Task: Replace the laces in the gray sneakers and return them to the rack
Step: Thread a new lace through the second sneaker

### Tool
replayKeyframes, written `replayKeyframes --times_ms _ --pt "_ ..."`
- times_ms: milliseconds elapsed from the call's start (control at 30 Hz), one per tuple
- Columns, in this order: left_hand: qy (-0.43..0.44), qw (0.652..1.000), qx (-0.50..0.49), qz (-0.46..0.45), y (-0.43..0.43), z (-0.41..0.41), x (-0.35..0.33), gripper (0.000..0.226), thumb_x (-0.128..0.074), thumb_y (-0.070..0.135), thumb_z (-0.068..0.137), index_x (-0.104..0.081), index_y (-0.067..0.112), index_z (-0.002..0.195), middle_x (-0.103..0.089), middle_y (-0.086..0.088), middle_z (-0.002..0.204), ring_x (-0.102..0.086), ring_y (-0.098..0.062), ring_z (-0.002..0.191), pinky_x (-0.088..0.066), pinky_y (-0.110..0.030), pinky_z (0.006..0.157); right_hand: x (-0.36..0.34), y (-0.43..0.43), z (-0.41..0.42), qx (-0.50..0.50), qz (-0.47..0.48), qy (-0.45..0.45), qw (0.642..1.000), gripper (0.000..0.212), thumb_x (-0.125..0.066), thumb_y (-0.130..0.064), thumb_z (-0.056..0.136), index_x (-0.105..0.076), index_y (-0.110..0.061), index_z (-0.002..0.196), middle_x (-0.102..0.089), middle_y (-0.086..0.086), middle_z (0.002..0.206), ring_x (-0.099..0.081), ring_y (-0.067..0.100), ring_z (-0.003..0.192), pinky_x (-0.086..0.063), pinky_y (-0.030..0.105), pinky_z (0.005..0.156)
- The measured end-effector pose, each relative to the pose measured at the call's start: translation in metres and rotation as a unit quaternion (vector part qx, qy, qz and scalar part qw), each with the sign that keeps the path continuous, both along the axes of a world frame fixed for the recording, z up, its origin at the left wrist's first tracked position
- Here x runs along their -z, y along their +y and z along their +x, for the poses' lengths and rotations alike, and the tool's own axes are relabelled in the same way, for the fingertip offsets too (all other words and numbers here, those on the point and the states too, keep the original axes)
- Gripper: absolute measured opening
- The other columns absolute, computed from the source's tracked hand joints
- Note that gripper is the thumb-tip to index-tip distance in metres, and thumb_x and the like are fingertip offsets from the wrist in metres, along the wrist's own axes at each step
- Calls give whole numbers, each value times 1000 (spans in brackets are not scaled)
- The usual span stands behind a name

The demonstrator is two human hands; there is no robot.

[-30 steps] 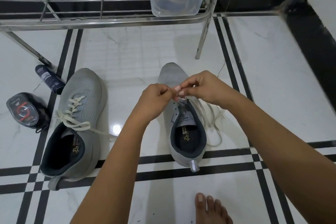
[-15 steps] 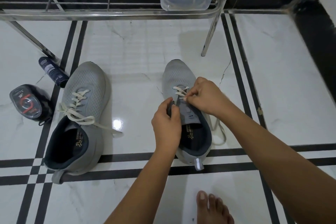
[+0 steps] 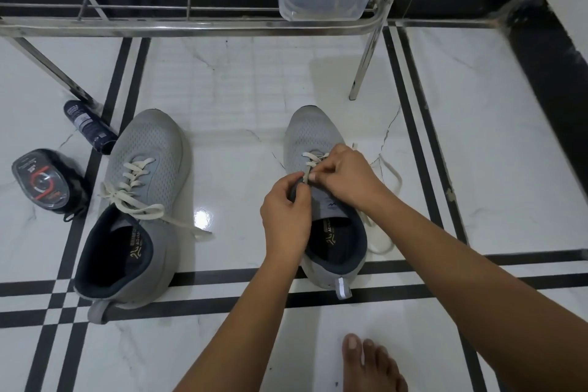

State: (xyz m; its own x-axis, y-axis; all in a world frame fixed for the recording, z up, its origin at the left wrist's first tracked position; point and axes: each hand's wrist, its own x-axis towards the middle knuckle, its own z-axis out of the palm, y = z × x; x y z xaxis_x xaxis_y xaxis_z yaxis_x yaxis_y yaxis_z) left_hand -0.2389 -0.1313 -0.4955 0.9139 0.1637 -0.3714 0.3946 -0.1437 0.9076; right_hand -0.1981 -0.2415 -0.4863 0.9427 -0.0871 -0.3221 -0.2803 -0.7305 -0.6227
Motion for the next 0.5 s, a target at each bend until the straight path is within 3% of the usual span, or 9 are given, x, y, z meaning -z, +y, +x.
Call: replayKeyframes --times_ms 100,167,300,400,433,467,500 --pt "34 996 -31 -77 8 8 6 15 -54 19 92 -67 19 100 -68 2 102 -62 -12 99 -49 -27 90 -9 -1 -5 -32 -113 -14 993 19 -59 -35 89 -71 -28 102 -43 -8 106 -34 22 115 -23 31 86" --pt "45 995 -13 -91 13 15 11 13 -58 19 91 -66 19 101 -68 2 100 -61 -9 92 -50 -19 82 -16 1 -11 -25 -146 -23 989 22 -56 -42 88 -71 -27 94 -41 -6 105 -34 22 115 -20 32 83" --pt "4 997 76 -23 16 27 20 10 -63 18 87 -65 27 83 -67 2 91 -58 -7 77 -46 -22 72 -17 13 -15 7 -101 44 994 28 -62 -48 81 -68 -24 69 -52 -1 101 -41 23 115 -32 38 93" --pt "-37 994 95 49 12 31 23 11 -59 15 89 -62 23 82 -61 1 95 -52 -2 76 -43 -17 72 -12 12 -13 49 -30 43 997 24 -65 -30 79 -68 -12 62 -63 12 94 -56 24 93 -45 36 81" --pt "-45 997 49 38 14 35 21 16 -55 12 91 -57 24 81 -59 1 94 -52 -2 78 -44 -17 76 -12 11 -14 74 16 43 996 22 -65 -22 78 -70 -3 67 -63 14 87 -57 21 82 -47 30 73" --pt "-48 998 -42 -20 20 41 14 21 -49 7 93 -53 23 81 -57 1 90 -54 -6 79 -46 -21 79 -12 9 -14 96 52 48 993 20 -65 -14 78 -70 4 73 -63 14 80 -56 17 73 -46 25 66" --pt "-54 977 -166 -120 30 51 5 23 -40 1 95 -49 18 82 -55 -1 86 -57 -10 76 -48 -27 79 -12 7 -15 113 72 50 990 19 -64 -10 78 -69 8 78 -61 12 76 -54 15 68 -44 23 61"
